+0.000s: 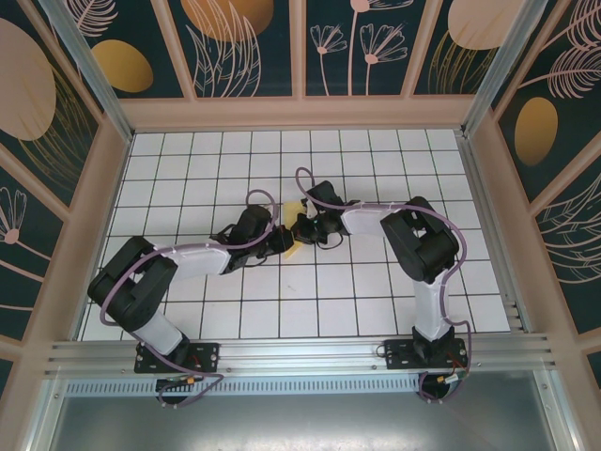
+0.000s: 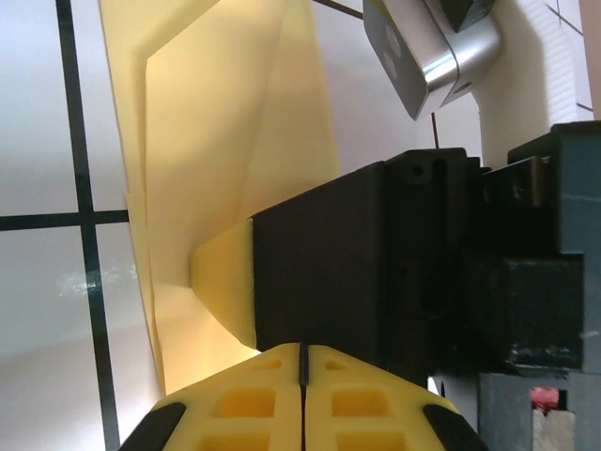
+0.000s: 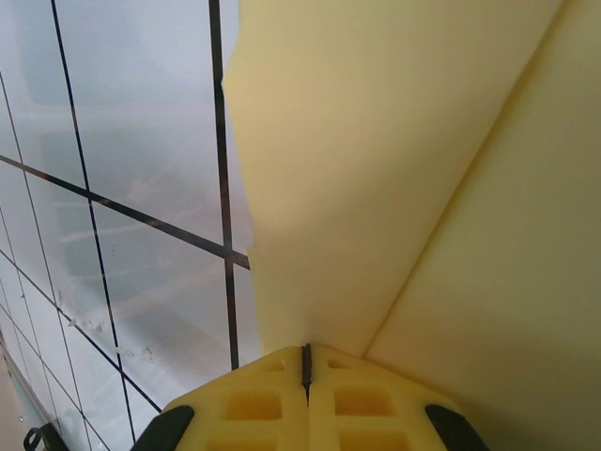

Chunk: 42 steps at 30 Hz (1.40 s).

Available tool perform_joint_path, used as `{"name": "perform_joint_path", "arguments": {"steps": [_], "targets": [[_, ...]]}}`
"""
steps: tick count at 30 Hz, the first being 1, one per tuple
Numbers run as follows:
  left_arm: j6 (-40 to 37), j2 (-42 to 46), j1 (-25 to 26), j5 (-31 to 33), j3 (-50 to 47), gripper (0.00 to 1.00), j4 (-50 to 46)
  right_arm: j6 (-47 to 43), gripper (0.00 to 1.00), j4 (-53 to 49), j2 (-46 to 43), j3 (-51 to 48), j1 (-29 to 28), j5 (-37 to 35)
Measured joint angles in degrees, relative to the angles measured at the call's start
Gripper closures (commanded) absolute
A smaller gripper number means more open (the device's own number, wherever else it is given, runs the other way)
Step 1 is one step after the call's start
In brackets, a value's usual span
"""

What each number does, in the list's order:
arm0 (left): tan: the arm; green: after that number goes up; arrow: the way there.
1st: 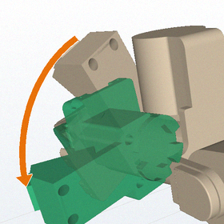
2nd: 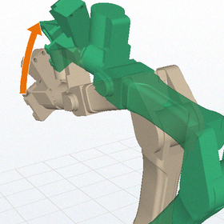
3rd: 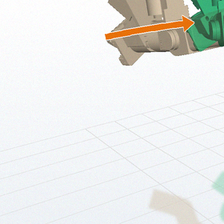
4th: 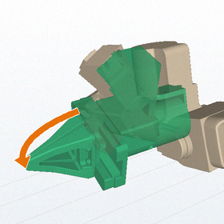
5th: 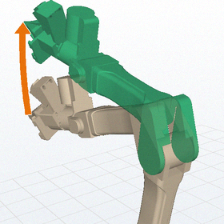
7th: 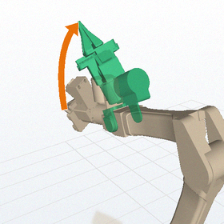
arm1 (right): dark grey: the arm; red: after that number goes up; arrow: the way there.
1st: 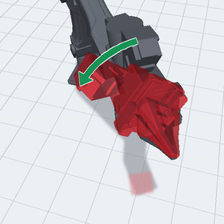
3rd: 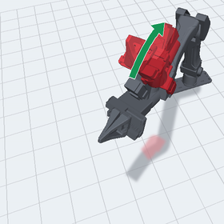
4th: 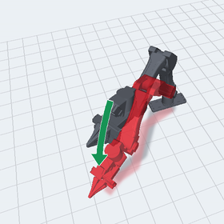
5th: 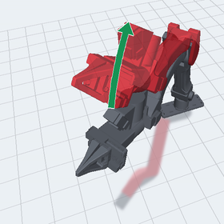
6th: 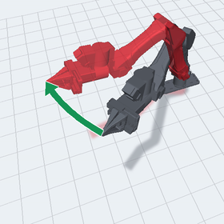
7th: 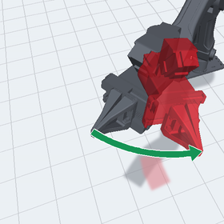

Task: Fold a paper plane with a square sheet of paper (pick it up from the middle)
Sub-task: Fourth fold the wing at the center of the table.

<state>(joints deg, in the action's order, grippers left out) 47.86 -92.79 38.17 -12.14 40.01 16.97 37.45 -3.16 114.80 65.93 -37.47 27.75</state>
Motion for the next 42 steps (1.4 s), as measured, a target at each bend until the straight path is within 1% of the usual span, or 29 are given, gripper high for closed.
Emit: {"name": "perform_joint_path", "arguments": {"steps": [7,13,19,29,42], "targets": [[0.0,-0.7,-0.3,-0.7,0.1,1.00,1.2,0.0,0.98,0.2,0.0,0.0,0.3,-0.2],[0.1,-0.7,-0.3,-0.4,-1.8,1.00,3.8,0.0,0.98,0.4,0.0,-0.1,0.4,-0.1],[0.5,-0.7,-0.2,0.3,-4.4,1.00,2.9,0.5,0.98,0.9,0.0,-0.4,0.7,0.4],[0.7,-0.2,-0.2,0.8,-4.4,1.00,4.1,0.9,0.98,2.7,0.0,-1.1,0.9,1.7],[0.7,-4.6,-0.2,1.2,-3.0,1.00,4.8,1.1,0.98,3.4,0.0,-1.2,1.5,3.3]]}}
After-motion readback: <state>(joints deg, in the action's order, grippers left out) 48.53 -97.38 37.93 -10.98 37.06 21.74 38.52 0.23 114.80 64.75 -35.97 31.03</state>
